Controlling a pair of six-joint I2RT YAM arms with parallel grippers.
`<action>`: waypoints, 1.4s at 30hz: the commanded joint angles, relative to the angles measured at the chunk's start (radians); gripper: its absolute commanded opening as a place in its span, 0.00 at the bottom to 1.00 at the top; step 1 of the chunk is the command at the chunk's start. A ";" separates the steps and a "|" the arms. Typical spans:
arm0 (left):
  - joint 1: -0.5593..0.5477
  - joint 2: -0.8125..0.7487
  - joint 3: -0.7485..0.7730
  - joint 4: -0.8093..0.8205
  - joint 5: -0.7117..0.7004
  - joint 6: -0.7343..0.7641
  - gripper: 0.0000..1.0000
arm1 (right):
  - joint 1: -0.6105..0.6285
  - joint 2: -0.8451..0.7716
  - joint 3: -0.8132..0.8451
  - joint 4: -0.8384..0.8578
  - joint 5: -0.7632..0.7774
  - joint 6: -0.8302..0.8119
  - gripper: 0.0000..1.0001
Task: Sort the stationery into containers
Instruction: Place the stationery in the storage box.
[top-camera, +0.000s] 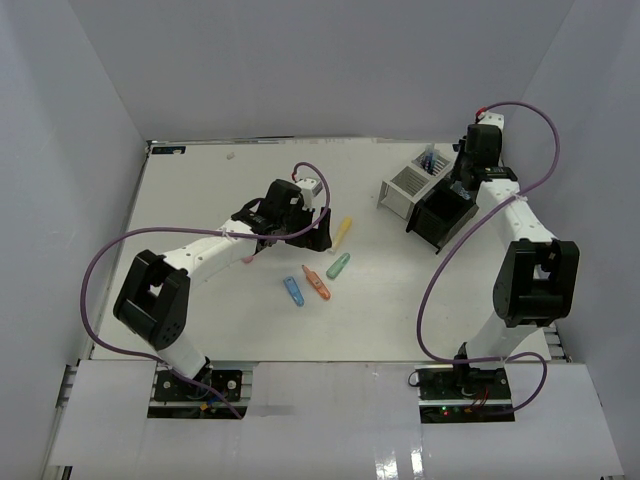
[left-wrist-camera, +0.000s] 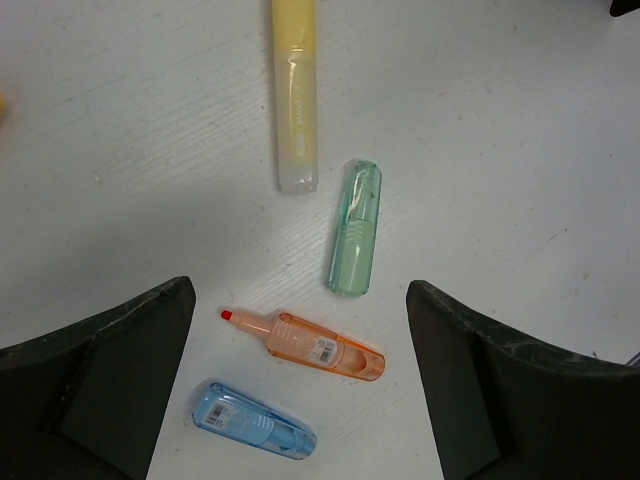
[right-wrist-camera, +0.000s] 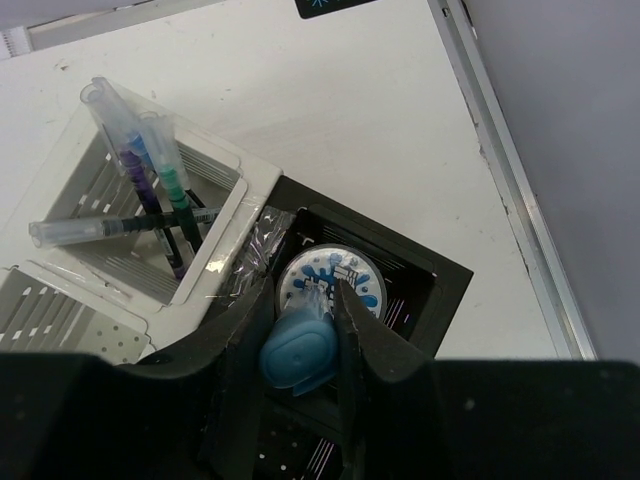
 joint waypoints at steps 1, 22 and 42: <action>-0.001 -0.031 0.036 0.017 0.019 -0.005 0.98 | -0.004 -0.067 0.001 -0.001 0.013 -0.004 0.08; -0.001 -0.056 0.032 0.017 0.003 0.004 0.98 | 0.142 -0.335 -0.185 -0.093 0.012 0.003 0.08; -0.001 0.001 0.033 0.018 0.017 -0.007 0.98 | 0.138 -0.298 -0.241 -0.086 -0.027 0.026 0.97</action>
